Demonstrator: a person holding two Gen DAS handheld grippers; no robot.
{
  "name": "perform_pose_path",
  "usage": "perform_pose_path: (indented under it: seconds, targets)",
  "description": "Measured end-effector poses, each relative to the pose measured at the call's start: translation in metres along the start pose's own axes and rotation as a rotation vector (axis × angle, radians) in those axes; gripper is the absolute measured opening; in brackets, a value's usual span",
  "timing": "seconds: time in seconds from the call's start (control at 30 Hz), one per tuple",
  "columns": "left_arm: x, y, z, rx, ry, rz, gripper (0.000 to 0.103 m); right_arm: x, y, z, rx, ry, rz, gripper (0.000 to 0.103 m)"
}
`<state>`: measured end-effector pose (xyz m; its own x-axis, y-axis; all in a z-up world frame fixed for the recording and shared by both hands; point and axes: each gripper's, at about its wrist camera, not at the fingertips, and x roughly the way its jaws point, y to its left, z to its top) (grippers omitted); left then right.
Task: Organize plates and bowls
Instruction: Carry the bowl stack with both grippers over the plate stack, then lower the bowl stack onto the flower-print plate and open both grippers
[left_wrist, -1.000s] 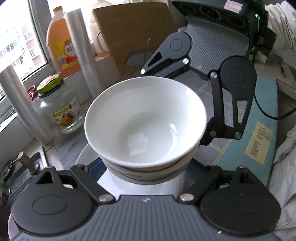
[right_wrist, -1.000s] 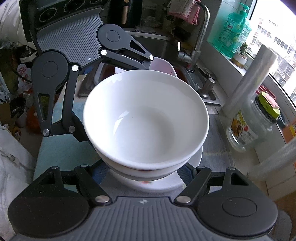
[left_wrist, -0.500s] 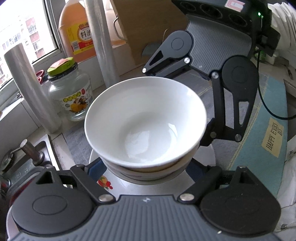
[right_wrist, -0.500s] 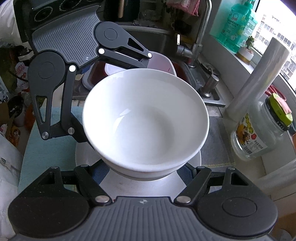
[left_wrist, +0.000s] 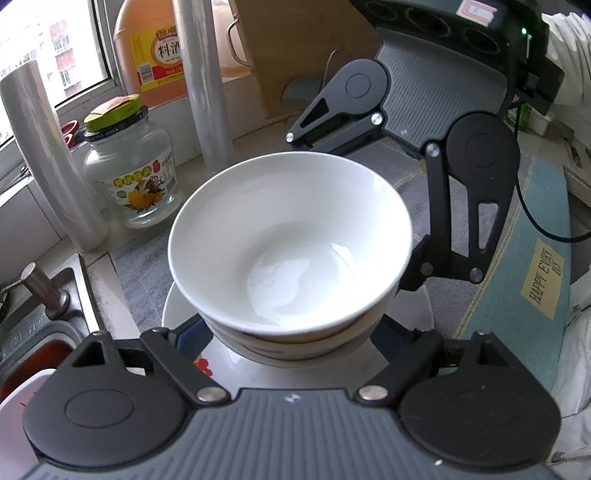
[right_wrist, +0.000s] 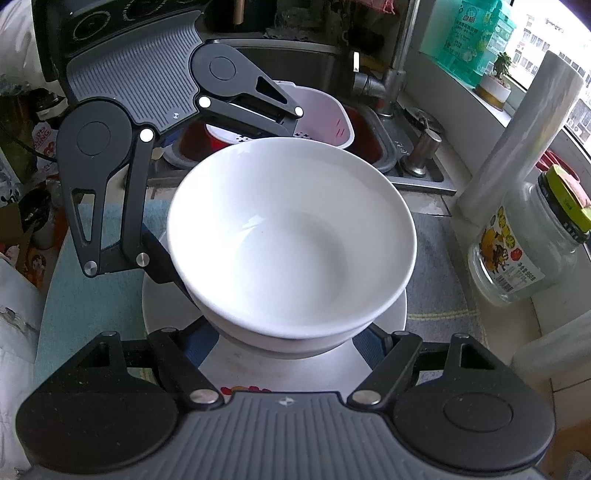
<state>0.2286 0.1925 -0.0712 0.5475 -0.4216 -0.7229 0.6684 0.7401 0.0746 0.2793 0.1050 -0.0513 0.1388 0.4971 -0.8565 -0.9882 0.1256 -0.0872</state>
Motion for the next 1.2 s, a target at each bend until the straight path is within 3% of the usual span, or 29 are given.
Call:
perform_pose_path:
  seconds: [0.37, 0.43, 0.5, 0.67, 0.87, 1.0, 1.2]
  targets:
    - [0.001, 0.002, -0.001, -0.010, -0.005, -0.001, 0.091, 0.000, 0.000, 0.000, 0.002, 0.000, -0.008, 0.083]
    - [0.002, 0.001, -0.002, -0.004, -0.003, 0.008, 0.092, 0.000, 0.000, 0.000, 0.004, 0.005, -0.007, 0.087]
    - [0.001, -0.003, -0.003, 0.030, -0.015, 0.036, 0.093, -0.002, 0.002, 0.000, 0.010, -0.004, 0.010, 0.097]
    - [-0.002, -0.007, -0.007, 0.032, -0.029, 0.058, 0.096, -0.005, 0.007, -0.003, 0.017, -0.017, -0.013, 0.102]
    - [-0.016, -0.012, -0.017, -0.044, -0.091, 0.119, 0.099, -0.017, 0.015, -0.008, 0.073, -0.029, -0.076, 0.103]
    - [-0.031, -0.021, -0.023, -0.099, -0.135, 0.210, 0.102, -0.021, 0.027, -0.010, 0.114, -0.009, -0.167, 0.103]
    - [-0.053, -0.045, -0.030, -0.302, -0.170, 0.290, 0.102, -0.034, 0.042, -0.021, 0.312, 0.015, -0.280, 0.103]
